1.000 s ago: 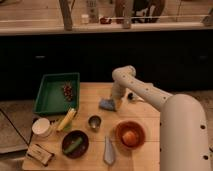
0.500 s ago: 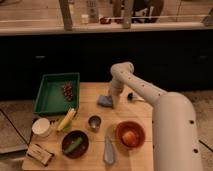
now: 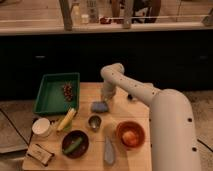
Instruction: Wipe table surface with sponge
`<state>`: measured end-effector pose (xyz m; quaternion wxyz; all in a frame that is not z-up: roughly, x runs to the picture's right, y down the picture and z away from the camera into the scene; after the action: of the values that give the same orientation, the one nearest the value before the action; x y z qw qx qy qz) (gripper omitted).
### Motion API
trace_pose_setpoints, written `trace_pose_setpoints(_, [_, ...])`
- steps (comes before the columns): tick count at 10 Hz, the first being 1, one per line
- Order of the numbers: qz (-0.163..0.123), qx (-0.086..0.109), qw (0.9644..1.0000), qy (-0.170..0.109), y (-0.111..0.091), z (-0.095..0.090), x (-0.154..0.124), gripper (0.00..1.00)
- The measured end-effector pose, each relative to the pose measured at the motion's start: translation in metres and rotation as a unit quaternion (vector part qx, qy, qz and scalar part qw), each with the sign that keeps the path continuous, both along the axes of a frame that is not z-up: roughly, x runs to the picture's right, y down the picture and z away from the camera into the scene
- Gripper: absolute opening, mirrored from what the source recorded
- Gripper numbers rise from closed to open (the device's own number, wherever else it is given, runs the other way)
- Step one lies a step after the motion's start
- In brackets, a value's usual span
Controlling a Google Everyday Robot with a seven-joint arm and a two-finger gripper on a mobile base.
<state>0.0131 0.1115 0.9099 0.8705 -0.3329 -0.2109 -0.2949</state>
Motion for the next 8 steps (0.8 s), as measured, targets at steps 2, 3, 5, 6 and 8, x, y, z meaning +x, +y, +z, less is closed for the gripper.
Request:
trace_pose_setpoints(2, [-0.010, -0.008, 0.9999, -0.001, 0.017, -0.012, 0.016, 0.01])
trace_pose_setpoints(3, [-0.007, -0.009, 0.9999, 0.005, 0.020, -0.015, 0.029, 0.01])
trace_pose_setpoints(5, [0.016, 0.000, 0.9995, 0.028, 0.011, -0.013, 0.066, 0.01])
trace_pose_setpoints(6, [0.026, 0.007, 0.9989, 0.039, 0.001, -0.009, 0.078, 0.01])
trace_pose_setpoints(8, [0.048, 0.021, 0.9971, 0.056, -0.023, 0.006, 0.089, 0.01])
